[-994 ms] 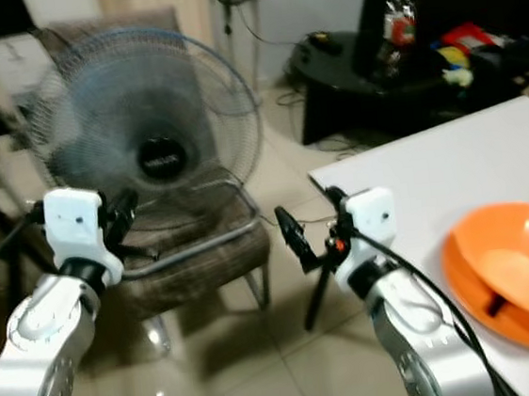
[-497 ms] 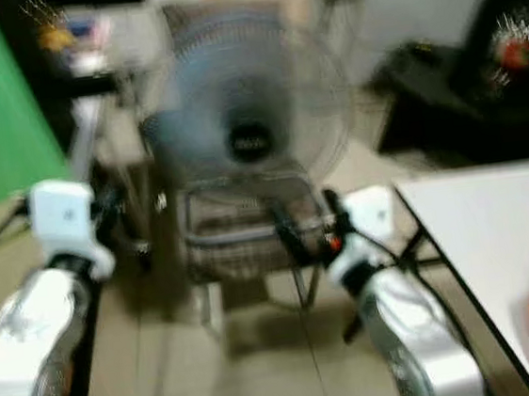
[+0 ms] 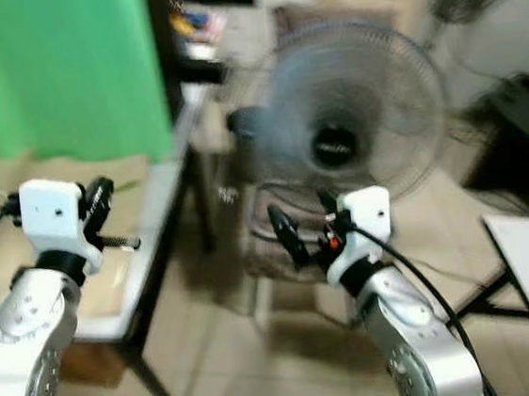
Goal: Setting the table
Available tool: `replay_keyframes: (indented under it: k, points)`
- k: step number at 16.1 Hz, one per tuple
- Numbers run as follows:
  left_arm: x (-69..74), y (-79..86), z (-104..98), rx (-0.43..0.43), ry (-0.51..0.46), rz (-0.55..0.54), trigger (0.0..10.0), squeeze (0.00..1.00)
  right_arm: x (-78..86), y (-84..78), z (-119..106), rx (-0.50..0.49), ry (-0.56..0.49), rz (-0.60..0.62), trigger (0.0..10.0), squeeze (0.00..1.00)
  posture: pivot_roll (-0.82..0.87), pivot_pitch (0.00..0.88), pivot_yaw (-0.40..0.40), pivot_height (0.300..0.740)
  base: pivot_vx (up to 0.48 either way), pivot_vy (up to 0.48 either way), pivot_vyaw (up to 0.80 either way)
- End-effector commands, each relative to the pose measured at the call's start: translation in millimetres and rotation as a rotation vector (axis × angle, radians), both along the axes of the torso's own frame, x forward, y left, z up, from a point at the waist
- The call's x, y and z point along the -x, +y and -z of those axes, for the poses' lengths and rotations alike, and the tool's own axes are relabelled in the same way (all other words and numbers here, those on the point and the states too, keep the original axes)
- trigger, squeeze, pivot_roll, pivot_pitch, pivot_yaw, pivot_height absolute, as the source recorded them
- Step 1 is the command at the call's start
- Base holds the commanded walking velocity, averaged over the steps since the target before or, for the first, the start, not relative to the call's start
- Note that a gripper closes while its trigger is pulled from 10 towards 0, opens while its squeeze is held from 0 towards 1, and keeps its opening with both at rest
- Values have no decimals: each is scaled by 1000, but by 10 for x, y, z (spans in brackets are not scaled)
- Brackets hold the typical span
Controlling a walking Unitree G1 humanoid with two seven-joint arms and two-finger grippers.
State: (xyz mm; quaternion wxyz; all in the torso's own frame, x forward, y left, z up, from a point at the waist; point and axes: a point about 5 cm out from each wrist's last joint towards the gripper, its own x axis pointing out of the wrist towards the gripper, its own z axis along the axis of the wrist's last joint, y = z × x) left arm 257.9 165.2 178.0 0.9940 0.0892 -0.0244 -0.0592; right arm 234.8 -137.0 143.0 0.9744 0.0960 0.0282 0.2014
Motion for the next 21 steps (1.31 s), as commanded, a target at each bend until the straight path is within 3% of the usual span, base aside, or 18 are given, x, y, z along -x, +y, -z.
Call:
replay_keyframes:
  k: [1, 6, 14, 18, 21]
  points:
    - [19, -54, -17, -9, -10, 36, 10000, 0, 6, -27, 9, -10, 11, 17, 10000, 1000, 103, 0, -72, 740, 0, 0, 800]
    - [25, -7, -14, -11, -2, 32, 10000, 0, 2, -3, 47, -6, 22, 13, 10000, 1000, 109, 0, -65, 740, 231, 0, 800]
    - [21, 22, 13, -48, 29, 48, 10000, 0, -115, -39, 72, 15, 34, 8, 10000, 1000, 124, 0, -66, 740, 361, 0, 0]
    - [50, 22, 30, -70, 41, 62, 10000, 0, -110, -15, 95, 30, 36, -28, 10000, 1000, 129, 0, -68, 740, 367, 0, 511]
    - [63, 8, 57, -74, 55, 75, 10000, 0, -127, -98, 91, 56, 27, -40, 10000, 1000, 131, 0, -75, 740, 92, 0, 800]
